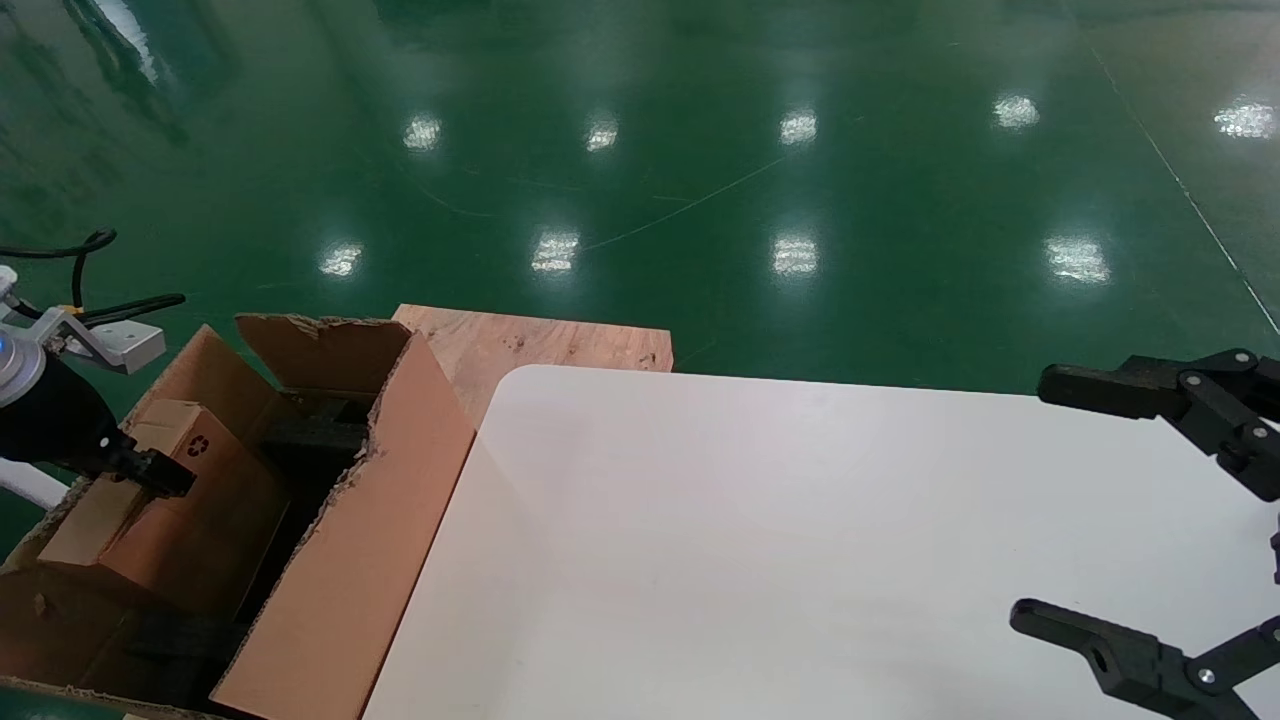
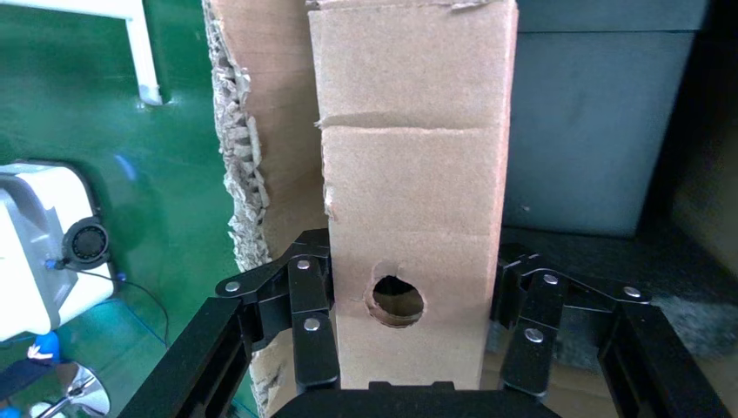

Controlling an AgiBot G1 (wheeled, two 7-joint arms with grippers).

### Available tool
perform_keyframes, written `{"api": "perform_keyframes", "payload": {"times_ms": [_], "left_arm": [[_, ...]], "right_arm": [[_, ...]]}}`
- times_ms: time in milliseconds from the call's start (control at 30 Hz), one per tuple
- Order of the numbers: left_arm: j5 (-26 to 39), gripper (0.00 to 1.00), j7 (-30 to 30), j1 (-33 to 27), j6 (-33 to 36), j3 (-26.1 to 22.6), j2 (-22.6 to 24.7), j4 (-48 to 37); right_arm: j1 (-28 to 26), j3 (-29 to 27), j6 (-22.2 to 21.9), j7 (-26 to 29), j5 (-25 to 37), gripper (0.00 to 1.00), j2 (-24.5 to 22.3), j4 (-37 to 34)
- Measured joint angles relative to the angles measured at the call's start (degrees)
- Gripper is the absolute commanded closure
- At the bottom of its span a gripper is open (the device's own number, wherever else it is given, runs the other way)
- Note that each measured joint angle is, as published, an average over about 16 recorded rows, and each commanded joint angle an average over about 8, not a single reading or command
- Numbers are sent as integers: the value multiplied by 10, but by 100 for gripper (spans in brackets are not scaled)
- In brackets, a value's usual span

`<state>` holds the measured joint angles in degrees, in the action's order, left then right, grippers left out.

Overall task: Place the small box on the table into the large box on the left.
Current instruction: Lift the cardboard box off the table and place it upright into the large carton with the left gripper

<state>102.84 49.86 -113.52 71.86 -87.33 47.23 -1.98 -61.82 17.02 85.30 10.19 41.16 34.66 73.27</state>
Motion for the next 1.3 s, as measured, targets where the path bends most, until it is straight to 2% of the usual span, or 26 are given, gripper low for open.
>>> {"api": "perform_keyframes", "payload": {"times_ms": [300, 367, 567, 633, 1300], "left_arm": [[-3, 99, 12, 21, -46, 2, -7, 10], [-5, 84, 13, 24, -54, 3, -8, 12], [-9, 11, 13, 31, -66, 6, -10, 17], [-10, 0, 12, 32, -67, 7, -10, 17], [-9, 0, 13, 31, -66, 6, -10, 17]], "right_arm": [[0, 0, 0, 0, 0, 0, 0, 0], [0, 0, 0, 0, 0, 0, 0, 0], [0, 0, 0, 0, 0, 0, 0, 0], [0, 0, 0, 0, 0, 0, 0, 0], [0, 0, 0, 0, -1, 0, 0, 0]]}}
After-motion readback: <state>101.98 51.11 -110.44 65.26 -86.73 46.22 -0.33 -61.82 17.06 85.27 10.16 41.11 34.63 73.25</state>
